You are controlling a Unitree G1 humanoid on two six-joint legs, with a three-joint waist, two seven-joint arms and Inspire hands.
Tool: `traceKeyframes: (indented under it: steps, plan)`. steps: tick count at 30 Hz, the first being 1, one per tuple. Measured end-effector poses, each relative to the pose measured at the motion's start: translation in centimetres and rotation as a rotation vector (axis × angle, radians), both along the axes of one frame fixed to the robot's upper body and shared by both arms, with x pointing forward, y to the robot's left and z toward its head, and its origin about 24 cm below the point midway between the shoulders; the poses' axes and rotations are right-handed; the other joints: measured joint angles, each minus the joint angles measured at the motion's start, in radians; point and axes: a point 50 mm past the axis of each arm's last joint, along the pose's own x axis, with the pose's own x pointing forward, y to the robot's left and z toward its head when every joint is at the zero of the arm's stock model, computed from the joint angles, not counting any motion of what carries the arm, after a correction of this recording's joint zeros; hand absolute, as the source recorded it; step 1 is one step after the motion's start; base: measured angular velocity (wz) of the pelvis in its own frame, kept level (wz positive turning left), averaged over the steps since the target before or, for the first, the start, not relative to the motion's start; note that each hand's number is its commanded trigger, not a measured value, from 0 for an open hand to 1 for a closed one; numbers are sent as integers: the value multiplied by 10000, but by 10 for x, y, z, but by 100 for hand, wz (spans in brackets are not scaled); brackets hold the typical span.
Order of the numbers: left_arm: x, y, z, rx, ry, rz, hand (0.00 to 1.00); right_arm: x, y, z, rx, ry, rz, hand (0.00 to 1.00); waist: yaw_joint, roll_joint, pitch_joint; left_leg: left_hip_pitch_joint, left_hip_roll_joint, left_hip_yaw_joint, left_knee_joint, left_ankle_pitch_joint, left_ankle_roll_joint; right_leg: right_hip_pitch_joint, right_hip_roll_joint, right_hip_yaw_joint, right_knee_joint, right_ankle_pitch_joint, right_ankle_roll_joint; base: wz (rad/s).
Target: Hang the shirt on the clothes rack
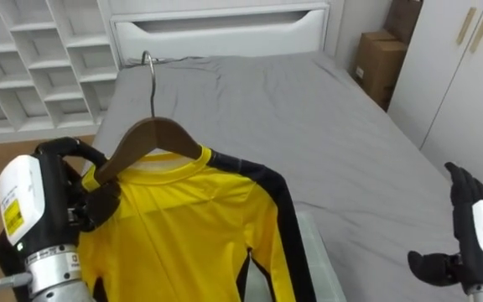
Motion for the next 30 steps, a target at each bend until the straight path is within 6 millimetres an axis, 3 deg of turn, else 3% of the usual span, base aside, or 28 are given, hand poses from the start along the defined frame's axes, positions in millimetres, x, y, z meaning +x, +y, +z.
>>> traceKeyframes:
  steps: [4, 10, 16, 20, 30]
  plan:
    - [1, -10, -1, 97, 155, -470, 100, 6, 14, 10, 867, -265, 744, 0, 127, 5, 1, -20, 2, 65, 2, -1, 0, 10, 4, 69, -9, 0, 0, -3]
    - [2, -15, -2, 404, 351, -801, 100, 7, 21, 6, 1978, 704, 1729, 0, 248, -12, 11, -32, -3, 28, 6, 0, 0, 43, -8, 42, 16, 0, 0, 0]
    - [3, -16, -2, 586, 385, -919, 100, 9, 21, 6, 2054, 1870, 2734, 0, 250, -298, 70, -51, -3, 3, 20, 0, 0, 43, -8, -11, 0, 0, 0, 1]
    - [3, -16, -2, 610, 468, -1054, 100, 11, 27, 17, 2144, 1916, 3469, 0, 262, -467, 42, -213, -1, 18, 111, -5, 7, -80, -16, -11, 19, 4, 1, 0]
    - [3, -18, -1, 611, 349, -1243, 100, 21, 29, 28, 2337, 1911, 4170, 0, 319, -457, 53, -309, 24, 0, 232, -32, 30, -171, -22, -53, 152, 5, 1, 0]
